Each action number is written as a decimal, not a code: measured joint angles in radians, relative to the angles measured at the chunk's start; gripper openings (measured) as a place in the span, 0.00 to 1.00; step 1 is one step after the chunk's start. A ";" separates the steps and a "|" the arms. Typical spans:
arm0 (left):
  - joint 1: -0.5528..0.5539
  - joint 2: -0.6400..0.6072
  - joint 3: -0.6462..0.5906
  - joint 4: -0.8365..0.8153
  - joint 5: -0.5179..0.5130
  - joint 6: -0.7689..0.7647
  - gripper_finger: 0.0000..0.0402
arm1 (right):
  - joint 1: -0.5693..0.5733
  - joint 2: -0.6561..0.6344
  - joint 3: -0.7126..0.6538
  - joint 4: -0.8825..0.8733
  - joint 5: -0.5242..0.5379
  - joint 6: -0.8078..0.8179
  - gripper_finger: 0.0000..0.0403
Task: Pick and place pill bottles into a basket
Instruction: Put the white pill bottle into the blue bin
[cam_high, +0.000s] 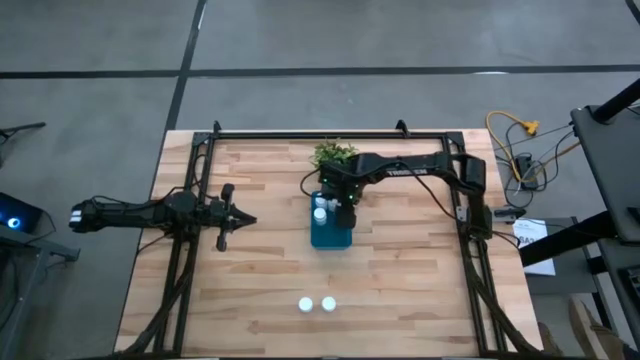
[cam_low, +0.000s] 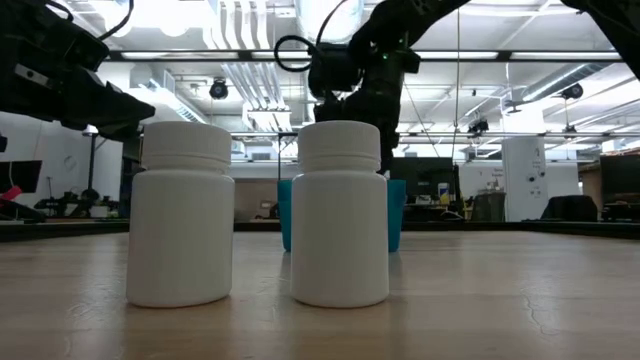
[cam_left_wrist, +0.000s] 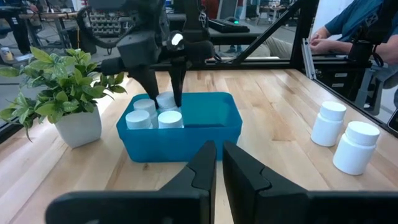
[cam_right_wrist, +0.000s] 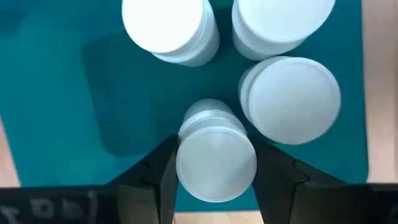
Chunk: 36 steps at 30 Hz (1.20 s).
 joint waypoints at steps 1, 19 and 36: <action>0.000 0.002 0.000 0.000 0.000 0.000 0.03 | 0.000 -0.005 0.000 -0.002 0.000 0.001 0.36; 0.000 0.016 0.000 -0.001 0.002 -0.001 0.03 | 0.006 -0.016 -0.001 -0.003 0.076 0.014 0.36; 0.000 0.017 0.000 -0.001 0.002 -0.001 0.03 | 0.036 -0.016 -0.005 0.011 0.070 0.023 0.36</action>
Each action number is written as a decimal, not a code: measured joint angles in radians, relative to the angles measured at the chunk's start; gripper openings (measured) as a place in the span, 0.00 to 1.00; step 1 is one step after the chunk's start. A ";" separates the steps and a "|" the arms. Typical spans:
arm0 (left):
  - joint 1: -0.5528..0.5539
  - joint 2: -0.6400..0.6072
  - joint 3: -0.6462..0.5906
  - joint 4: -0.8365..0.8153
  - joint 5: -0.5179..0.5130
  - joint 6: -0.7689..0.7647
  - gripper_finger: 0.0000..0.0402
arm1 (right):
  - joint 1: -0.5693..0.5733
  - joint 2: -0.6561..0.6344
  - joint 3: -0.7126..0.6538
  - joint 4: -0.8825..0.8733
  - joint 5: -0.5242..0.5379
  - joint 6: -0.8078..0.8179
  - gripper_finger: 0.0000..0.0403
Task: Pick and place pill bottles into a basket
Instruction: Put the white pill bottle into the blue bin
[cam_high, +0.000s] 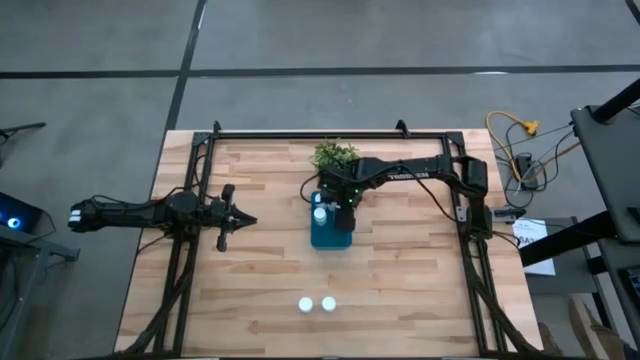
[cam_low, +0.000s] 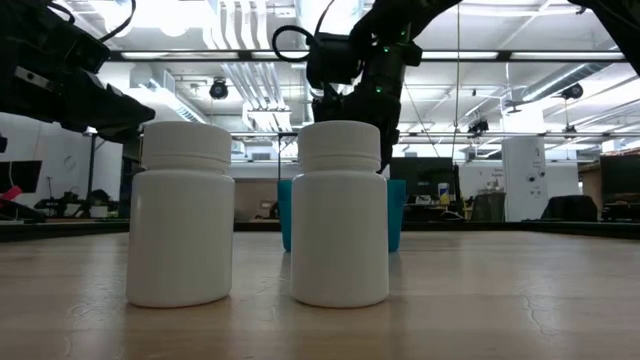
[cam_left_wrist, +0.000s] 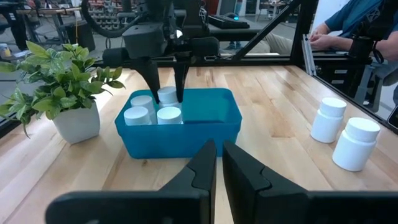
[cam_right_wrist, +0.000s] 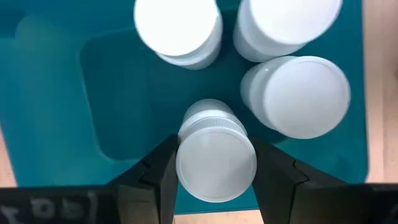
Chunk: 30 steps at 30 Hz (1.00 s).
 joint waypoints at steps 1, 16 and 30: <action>0.000 0.000 0.000 0.000 0.000 0.000 0.03 | 0.000 0.000 0.000 0.000 0.000 0.000 0.36; 0.000 -0.002 0.000 0.000 0.000 -0.001 0.03 | 0.000 0.000 0.000 0.005 -0.003 0.021 0.45; 0.000 -0.002 0.000 0.000 0.000 -0.001 0.03 | -0.001 0.000 0.000 0.010 -0.026 0.029 0.43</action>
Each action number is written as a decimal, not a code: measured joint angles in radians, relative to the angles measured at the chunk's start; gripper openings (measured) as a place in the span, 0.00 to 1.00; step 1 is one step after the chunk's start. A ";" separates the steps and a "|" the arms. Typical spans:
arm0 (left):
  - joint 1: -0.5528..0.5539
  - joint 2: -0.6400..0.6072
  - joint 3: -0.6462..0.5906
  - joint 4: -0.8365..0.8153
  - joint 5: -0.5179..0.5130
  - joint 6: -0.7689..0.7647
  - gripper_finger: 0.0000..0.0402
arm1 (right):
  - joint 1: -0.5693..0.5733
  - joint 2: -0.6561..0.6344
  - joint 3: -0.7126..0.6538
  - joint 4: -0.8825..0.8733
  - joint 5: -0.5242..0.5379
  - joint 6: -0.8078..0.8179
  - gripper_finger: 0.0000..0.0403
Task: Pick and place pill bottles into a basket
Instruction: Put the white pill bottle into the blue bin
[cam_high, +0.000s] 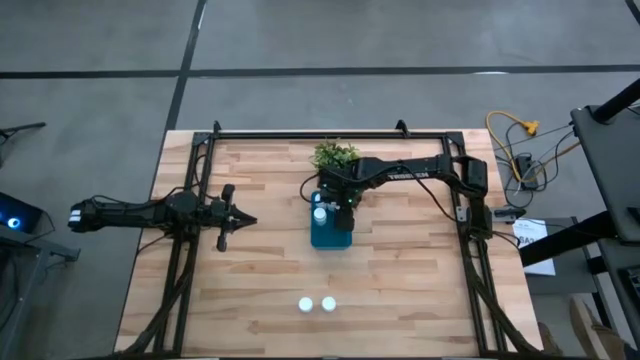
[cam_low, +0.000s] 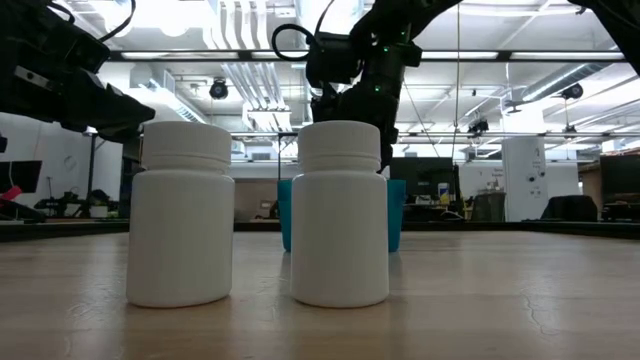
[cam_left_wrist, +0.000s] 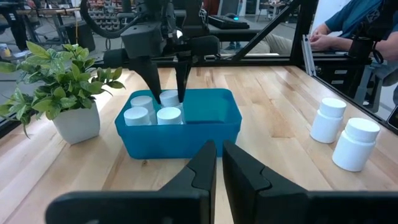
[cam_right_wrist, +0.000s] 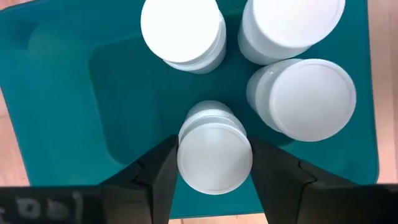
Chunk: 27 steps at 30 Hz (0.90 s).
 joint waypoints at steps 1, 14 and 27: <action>0.000 0.000 0.000 0.000 0.000 0.000 0.03 | 0.000 0.000 0.000 -0.003 0.000 0.003 0.44; 0.000 0.000 0.000 0.000 0.000 0.000 0.03 | 0.000 -0.024 0.017 -0.010 -0.003 0.011 0.42; 0.000 0.000 0.000 0.000 0.000 -0.001 0.03 | 0.000 -0.016 -0.010 -0.002 0.005 0.011 0.40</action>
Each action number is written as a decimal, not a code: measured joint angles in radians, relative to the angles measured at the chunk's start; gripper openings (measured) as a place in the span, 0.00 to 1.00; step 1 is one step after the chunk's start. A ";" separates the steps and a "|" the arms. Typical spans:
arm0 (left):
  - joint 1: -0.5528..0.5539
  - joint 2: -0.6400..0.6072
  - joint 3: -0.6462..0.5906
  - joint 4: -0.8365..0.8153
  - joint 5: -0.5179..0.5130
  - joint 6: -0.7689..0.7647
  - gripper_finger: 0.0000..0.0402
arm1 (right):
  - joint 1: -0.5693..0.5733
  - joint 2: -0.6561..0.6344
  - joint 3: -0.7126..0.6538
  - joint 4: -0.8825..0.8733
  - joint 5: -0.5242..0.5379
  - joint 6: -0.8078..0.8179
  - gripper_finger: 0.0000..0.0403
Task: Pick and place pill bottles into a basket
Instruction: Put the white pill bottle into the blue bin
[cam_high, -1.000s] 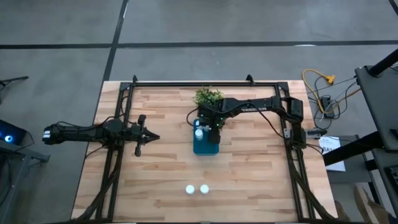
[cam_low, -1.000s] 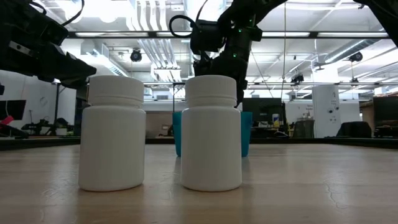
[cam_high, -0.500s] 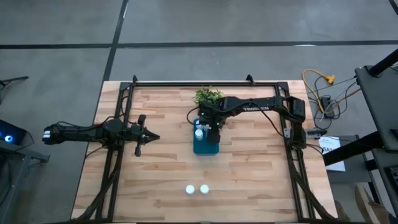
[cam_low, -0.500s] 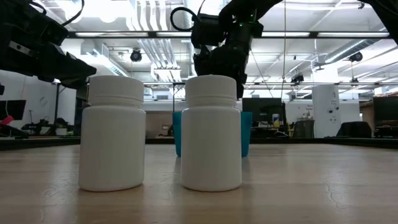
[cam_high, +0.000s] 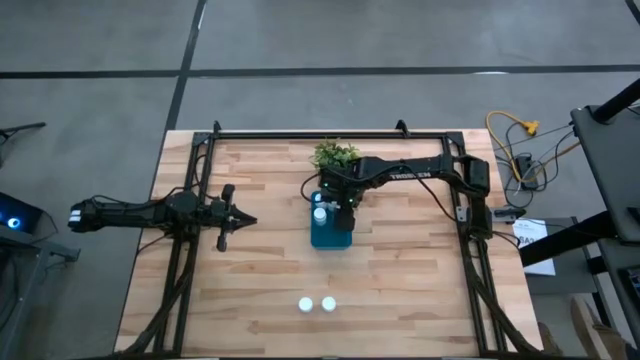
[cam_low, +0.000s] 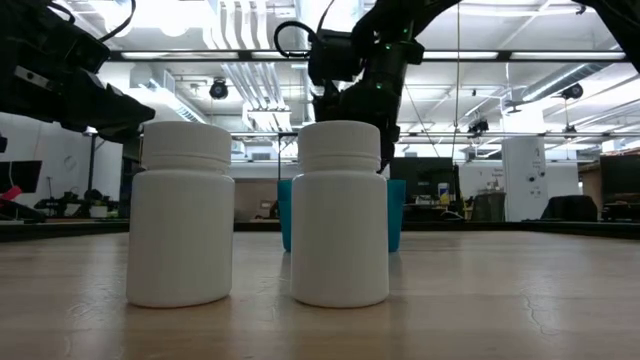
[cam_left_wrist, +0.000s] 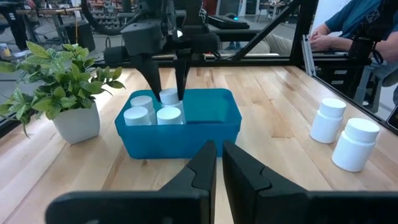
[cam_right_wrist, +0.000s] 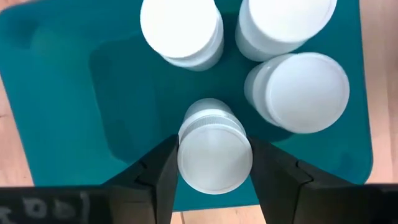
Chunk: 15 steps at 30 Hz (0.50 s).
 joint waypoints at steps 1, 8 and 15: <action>0.000 0.000 0.000 0.000 0.000 0.000 0.03 | 0.000 0.000 0.000 0.005 0.000 0.000 0.40; 0.000 0.000 0.000 0.000 0.000 -0.012 0.03 | 0.000 0.001 -0.012 0.045 0.000 0.002 0.44; 0.000 0.000 0.000 0.000 0.003 -0.019 0.03 | 0.000 -0.003 -0.054 0.082 0.000 0.002 0.42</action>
